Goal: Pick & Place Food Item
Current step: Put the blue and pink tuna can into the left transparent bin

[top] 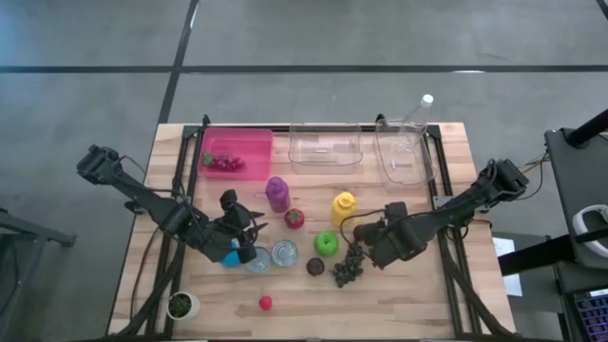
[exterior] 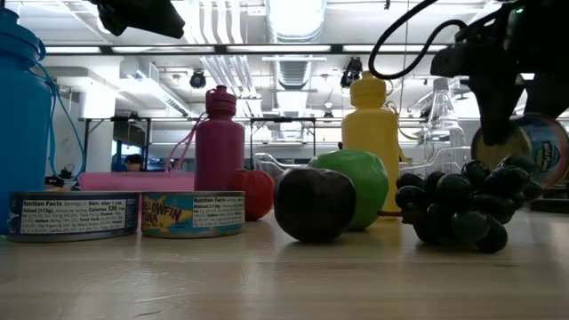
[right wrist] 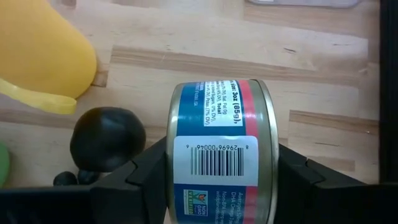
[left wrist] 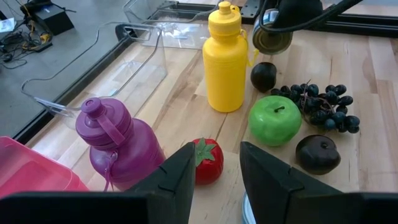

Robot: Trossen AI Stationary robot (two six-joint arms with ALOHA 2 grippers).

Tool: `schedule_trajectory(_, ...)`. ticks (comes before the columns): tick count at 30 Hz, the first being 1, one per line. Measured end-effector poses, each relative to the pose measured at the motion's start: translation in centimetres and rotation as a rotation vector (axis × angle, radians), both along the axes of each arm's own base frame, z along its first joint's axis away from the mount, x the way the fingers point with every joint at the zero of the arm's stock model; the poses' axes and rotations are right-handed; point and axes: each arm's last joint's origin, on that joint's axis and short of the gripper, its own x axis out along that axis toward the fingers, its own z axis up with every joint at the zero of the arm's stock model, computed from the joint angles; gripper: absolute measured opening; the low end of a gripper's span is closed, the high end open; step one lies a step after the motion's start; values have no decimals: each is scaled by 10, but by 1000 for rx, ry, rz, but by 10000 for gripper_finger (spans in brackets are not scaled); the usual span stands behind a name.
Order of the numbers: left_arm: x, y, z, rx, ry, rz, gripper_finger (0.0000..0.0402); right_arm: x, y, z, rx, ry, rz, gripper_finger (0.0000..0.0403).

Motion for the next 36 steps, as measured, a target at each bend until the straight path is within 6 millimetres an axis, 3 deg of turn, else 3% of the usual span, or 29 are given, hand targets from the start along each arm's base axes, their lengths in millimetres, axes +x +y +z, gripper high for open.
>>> schedule_trajectory(6,0,0,0,0,0,0,128,-5,2,4,-53,-3,57,191)
schedule_trajectory(12,0,0,0,0,0,0,128,-16,-1,20,-60,-23,40,200)
schedule_trajectory(26,0,0,0,0,0,0,128,-40,-17,59,-172,-257,78,197)
schedule_trajectory(36,0,0,0,0,0,0,130,-45,-23,69,-280,-326,158,193)
